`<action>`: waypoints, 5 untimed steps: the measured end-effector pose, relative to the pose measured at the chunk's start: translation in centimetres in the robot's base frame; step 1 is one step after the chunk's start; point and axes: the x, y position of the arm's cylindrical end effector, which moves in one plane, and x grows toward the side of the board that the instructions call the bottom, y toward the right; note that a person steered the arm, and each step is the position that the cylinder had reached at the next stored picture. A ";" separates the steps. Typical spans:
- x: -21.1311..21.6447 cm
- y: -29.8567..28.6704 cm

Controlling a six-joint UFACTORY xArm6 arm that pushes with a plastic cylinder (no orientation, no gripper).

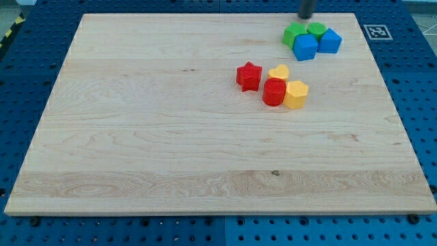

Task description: Point your arm close to the green circle

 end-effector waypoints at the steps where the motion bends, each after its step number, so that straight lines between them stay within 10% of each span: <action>1: 4.5 2.0; 5: 6.4 6.1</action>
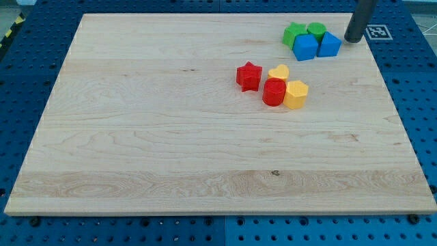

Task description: Point your arm close to the green circle

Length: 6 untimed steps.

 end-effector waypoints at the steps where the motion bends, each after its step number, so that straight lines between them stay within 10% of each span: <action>1: 0.0 -1.2; 6: -6.2 -7.8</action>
